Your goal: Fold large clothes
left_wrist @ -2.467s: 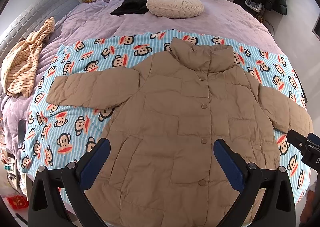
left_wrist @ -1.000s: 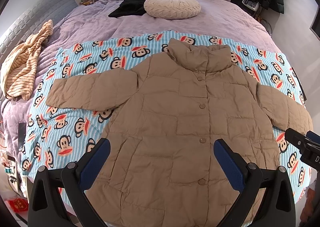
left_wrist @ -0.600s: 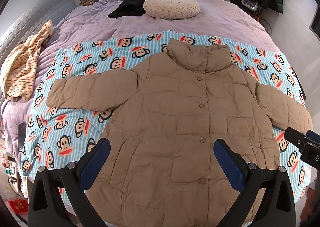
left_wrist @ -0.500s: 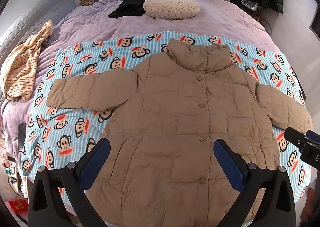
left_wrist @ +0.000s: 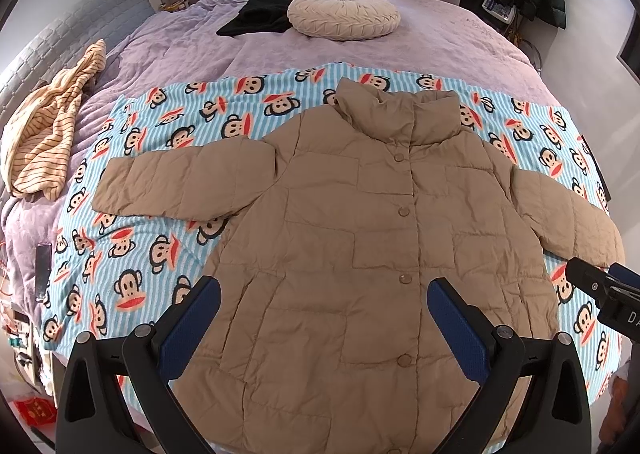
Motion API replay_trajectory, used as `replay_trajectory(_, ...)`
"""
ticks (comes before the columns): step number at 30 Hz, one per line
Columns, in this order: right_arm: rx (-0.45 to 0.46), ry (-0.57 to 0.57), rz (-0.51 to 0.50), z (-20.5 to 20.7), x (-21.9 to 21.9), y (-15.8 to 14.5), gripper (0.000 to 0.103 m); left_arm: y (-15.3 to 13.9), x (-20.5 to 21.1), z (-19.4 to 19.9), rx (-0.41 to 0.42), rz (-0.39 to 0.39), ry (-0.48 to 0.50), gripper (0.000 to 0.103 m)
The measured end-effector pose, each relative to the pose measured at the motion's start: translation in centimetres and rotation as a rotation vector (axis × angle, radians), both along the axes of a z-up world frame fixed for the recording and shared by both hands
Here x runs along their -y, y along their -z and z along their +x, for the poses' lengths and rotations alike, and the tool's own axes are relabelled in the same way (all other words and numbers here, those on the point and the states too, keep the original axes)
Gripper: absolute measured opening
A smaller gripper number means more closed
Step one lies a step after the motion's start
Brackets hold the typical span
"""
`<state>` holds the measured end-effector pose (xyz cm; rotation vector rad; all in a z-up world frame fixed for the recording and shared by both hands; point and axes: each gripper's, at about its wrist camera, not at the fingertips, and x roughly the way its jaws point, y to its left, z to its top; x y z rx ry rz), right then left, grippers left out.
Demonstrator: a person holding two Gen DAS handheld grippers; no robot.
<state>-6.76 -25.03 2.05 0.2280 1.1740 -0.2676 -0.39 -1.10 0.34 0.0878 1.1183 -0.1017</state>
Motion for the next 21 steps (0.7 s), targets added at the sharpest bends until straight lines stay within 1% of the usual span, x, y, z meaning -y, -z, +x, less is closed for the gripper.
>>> replay_trajectory(6, -0.021, 0.0, 0.014, 0.1, -0.9, 0.7, 0.103, 0.2, -1.1, -0.2, -0.009, -0.018, -0.011, 0.103)
replay_trajectory(9, -0.039, -0.003, 0.007, 0.3, -1.5, 1.0, 0.103, 0.7, -1.8, 0.0, -0.038, -0.042, -0.007, 0.103)
replay_trajectory(10, -0.042, -0.004, 0.009, 0.5, -1.1, 1.0, 0.103, 0.9, -2.1, 0.0, -0.046, -0.05, -0.004, 0.103)
replay_trajectory(14, -0.051, -0.004, 0.002, 0.8, -1.7, 1.3, 0.103, 1.6, -3.1, 0.6, -0.052, -0.039, 0.008, 0.103)
replay_trajectory(17, -0.049, 0.023, 0.027, 0.9, -1.7, 1.4, 0.103, 2.3, -4.1, 1.3, -0.056, -0.036, 0.023, 0.103)
replay_trajectory(21, -0.051, 0.068, 0.009, 1.3, -2.0, 1.8, 0.103, 3.6, -5.8, 2.7, -0.081, -0.041, 0.033, 0.103)
